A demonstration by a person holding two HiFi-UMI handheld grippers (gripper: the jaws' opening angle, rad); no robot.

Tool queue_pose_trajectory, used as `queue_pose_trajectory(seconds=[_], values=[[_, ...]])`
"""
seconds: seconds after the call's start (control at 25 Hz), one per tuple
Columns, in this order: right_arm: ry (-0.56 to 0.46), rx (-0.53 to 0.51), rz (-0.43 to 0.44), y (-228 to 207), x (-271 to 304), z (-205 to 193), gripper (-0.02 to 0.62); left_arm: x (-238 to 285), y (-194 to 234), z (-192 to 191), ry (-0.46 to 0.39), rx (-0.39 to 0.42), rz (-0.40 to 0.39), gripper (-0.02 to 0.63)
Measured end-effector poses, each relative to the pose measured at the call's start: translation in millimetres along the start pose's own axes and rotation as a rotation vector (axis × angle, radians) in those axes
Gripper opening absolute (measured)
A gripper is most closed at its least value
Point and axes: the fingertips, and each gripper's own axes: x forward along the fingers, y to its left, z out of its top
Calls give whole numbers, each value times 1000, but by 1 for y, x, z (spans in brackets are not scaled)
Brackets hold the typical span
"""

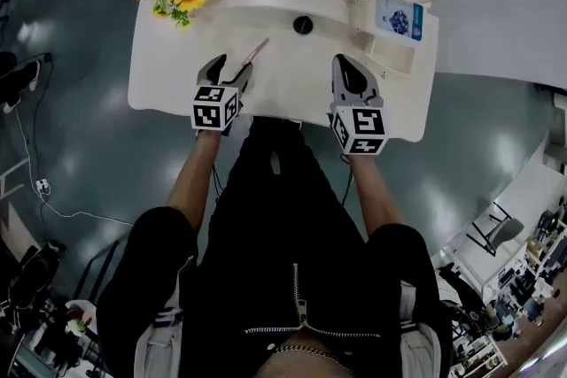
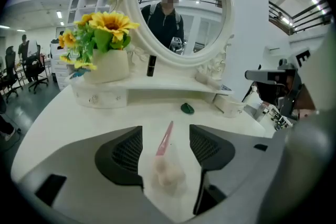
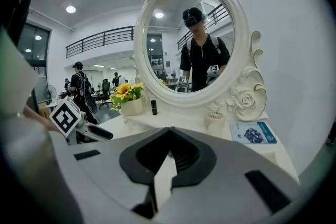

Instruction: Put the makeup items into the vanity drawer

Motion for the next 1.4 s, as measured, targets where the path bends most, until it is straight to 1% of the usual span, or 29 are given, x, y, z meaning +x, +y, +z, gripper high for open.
queue_pose_trajectory(seconds=[0.16, 0.28, 0.56, 0.68, 0.72, 0.76, 0.92, 1.08, 1.2, 1.4], values=[[9, 5, -6, -3, -3, -6, 6, 12, 0, -34, 80, -41, 0, 270], [15, 9, -12, -4, -5, -10, 6, 19, 2, -54, 128, -55, 15, 270], [18, 21, -33, -11, -12, -15, 8, 27, 6, -81, 194, -78, 45, 268], [20, 25, -39, -12, -15, -18, 8, 27, 5, -84, 198, -71, 51, 246], [21, 27, -42, -12, -15, -19, 8, 27, 4, -84, 198, -66, 50, 209], [20, 29, -44, -13, -16, -19, 6, 27, 3, -84, 198, -59, 49, 203], [12, 34, -49, -14, -19, -17, 8, 25, -1, -82, 182, -41, 47, 184], [0, 31, -52, -15, -22, -13, 7, 19, -7, -66, 131, -33, 21, 184], [-15, 25, -53, -16, -22, -6, 7, 13, -9, -42, 80, -20, 13, 184], [-56, 11, -54, -17, -22, 14, 6, 1, -14, 10, -28, 26, 1, 179]])
